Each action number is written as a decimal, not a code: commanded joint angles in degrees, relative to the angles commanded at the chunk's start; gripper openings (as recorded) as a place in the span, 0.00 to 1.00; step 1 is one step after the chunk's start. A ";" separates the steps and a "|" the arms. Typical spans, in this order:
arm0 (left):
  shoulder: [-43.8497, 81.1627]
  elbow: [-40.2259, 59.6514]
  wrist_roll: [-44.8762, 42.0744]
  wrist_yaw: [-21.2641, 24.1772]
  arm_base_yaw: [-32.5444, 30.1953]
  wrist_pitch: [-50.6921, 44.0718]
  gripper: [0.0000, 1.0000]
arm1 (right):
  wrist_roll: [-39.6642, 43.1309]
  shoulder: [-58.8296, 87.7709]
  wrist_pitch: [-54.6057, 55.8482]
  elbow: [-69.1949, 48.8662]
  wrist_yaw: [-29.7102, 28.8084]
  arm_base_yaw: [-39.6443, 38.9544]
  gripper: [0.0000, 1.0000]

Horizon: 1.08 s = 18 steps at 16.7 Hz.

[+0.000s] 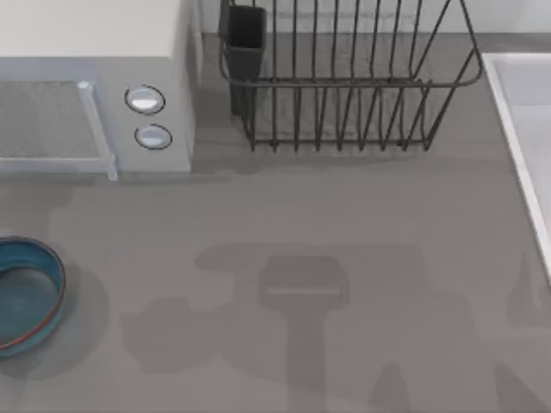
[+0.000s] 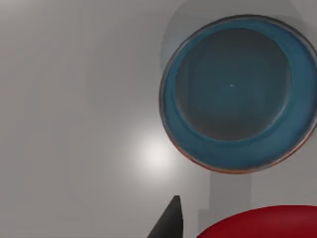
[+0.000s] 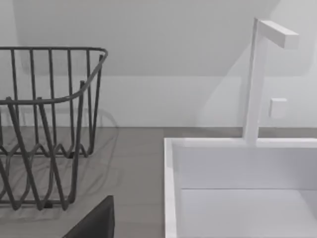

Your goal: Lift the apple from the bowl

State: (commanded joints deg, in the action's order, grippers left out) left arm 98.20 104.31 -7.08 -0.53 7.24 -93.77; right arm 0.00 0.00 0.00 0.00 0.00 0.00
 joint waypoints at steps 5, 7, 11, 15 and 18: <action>-0.99 5.28 2.05 -0.27 -3.58 -5.31 0.00 | 0.00 0.00 0.00 0.00 0.00 0.00 1.00; -0.99 5.28 2.05 -0.27 -3.58 -5.31 0.00 | 0.00 0.00 0.00 0.00 0.00 0.00 1.00; -0.64 4.02 3.99 -0.18 -5.42 -4.27 0.00 | 0.00 0.00 0.00 0.00 0.00 0.00 1.00; -0.56 -1.89 14.86 0.00 -16.29 0.59 0.00 | 0.00 0.00 0.00 0.00 0.00 0.00 1.00; -0.85 -8.35 27.27 0.19 -28.69 5.94 0.00 | 0.00 0.00 0.00 0.00 0.00 0.00 1.00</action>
State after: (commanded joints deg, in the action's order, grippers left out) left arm 97.35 95.96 20.20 -0.34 -21.45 -87.83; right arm 0.00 0.00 0.00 0.00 0.00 0.00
